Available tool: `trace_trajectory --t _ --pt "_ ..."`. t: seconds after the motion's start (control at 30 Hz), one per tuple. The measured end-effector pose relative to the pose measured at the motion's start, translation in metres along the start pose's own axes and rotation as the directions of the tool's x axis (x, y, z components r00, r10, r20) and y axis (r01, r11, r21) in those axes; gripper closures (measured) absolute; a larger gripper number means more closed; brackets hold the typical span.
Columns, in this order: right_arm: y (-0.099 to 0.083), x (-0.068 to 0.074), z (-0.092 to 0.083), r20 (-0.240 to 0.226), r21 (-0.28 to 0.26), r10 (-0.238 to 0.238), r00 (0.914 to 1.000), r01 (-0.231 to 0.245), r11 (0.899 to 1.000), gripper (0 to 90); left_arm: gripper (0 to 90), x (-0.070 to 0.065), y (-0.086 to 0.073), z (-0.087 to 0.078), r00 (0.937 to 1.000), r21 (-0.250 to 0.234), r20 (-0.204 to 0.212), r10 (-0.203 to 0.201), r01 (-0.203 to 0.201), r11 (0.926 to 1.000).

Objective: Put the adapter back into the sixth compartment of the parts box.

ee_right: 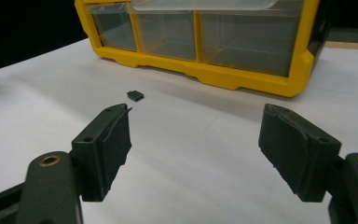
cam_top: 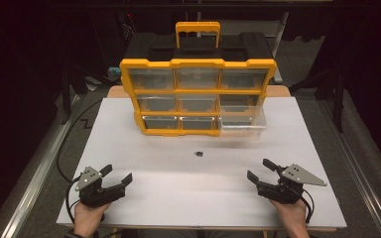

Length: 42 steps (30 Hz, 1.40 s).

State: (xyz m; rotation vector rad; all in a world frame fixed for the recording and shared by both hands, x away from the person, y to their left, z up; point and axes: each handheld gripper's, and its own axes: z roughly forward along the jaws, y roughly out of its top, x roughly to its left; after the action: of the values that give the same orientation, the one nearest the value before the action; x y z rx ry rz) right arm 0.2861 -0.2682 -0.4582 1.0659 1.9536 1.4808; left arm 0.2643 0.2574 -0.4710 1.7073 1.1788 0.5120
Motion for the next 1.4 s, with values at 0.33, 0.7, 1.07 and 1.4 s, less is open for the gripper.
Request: trace_trajectory --t 0.33,0.7,1.07,1.4 --pt "0.004 0.008 0.013 -0.028 -0.002 -0.016 0.9995 0.016 1.000 25.7 16.4 0.000 0.000 0.000 1.0000 -0.002 0.003 0.000 0.000 1.0000" --pt "0.010 0.021 0.035 -0.064 0.012 -0.034 0.9973 0.035 0.999 25.7 16.4 0.000 0.000 -0.001 1.0000 -0.002 0.007 0.001 -0.001 1.0000" --pt "0.015 0.031 0.053 -0.091 0.020 -0.049 0.9946 0.051 0.998 25.7 16.4 0.000 0.000 0.000 0.9999 -0.002 0.010 0.002 -0.002 1.0000" --pt "0.019 0.040 0.067 -0.117 0.026 -0.061 0.9913 0.064 0.998 25.7 16.4 0.001 0.000 -0.001 1.0000 -0.004 0.008 -0.002 0.002 1.0000"
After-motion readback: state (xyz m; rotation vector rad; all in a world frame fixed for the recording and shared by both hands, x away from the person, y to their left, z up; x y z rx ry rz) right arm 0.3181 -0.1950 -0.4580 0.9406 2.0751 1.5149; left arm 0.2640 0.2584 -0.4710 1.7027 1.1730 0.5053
